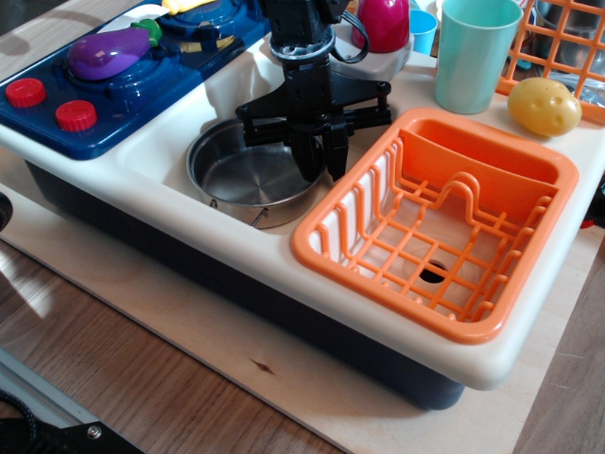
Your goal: Put pan from sink into drying rack
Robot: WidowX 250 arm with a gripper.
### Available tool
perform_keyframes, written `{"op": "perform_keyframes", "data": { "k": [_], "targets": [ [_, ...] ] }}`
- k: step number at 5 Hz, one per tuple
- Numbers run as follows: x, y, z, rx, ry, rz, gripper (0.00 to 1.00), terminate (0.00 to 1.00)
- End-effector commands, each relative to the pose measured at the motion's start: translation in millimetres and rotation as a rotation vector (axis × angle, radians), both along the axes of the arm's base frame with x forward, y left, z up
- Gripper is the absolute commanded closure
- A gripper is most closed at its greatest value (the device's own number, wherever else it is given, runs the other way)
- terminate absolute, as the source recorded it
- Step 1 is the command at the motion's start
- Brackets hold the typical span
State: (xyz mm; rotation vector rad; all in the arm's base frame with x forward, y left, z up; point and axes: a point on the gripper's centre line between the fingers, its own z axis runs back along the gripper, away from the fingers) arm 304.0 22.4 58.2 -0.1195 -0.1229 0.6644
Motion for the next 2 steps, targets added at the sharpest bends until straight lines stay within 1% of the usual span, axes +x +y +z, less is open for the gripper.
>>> {"op": "perform_keyframes", "data": {
  "k": [1, 2],
  "targets": [
    [2.2, 2.4, 38.9, 0.064, -0.018, -0.005, 1.0, 0.0],
    [0.8, -4.6, 75.6, 0.095, 0.011, 0.002, 1.0, 0.0]
  ]
}}
